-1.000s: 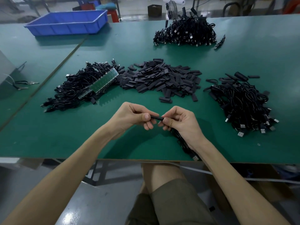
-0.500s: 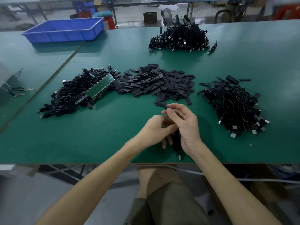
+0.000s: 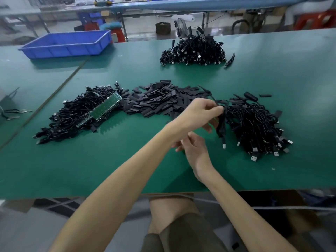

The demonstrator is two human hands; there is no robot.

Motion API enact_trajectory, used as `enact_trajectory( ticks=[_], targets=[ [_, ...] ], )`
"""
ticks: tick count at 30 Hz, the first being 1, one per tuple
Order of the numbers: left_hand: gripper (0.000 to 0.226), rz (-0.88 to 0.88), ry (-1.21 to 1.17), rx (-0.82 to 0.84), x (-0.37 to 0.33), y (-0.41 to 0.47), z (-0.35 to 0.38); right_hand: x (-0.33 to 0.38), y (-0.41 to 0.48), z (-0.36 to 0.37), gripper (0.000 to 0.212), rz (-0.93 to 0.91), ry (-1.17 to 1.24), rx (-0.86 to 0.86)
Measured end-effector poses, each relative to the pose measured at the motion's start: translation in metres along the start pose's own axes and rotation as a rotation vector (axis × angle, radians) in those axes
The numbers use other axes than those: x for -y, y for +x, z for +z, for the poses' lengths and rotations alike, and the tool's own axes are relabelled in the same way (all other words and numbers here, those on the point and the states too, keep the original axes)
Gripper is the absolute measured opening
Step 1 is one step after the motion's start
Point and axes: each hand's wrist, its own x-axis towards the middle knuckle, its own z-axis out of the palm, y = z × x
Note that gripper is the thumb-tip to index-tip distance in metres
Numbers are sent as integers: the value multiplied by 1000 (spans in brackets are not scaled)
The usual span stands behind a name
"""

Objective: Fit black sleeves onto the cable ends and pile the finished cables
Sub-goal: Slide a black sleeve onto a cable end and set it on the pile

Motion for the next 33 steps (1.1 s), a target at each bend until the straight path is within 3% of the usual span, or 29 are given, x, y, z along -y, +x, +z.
enact_trajectory(
  ticks=[3,6,10,15,24,26,28,30,33],
  targets=[
    [34,-74,56,81,9,17,26,2,-5,-3,26,-5,-44,63],
    [47,-133,12,58,18,26,43,0,-6,-6,28,-11,205,77],
    [34,-120,22,46,16,32,48,-5,-2,-8,37,17,354,103],
    [27,-98,332,6,17,25,44,-9,1,-5,38,56,282,135],
    [27,-195,146,215,9,30,49,-6,-1,-6,24,71,213,83],
    [33,-170,161,257,9,30,48,-9,0,-8,23,98,147,33],
    [44,-137,142,267,11,26,47,-6,0,-7,27,94,67,87],
    [44,-78,74,183,15,21,41,-3,1,-4,26,64,114,130],
    [27,16,72,-150,28,17,-1,0,-1,0,24,-8,70,47]
  ],
)
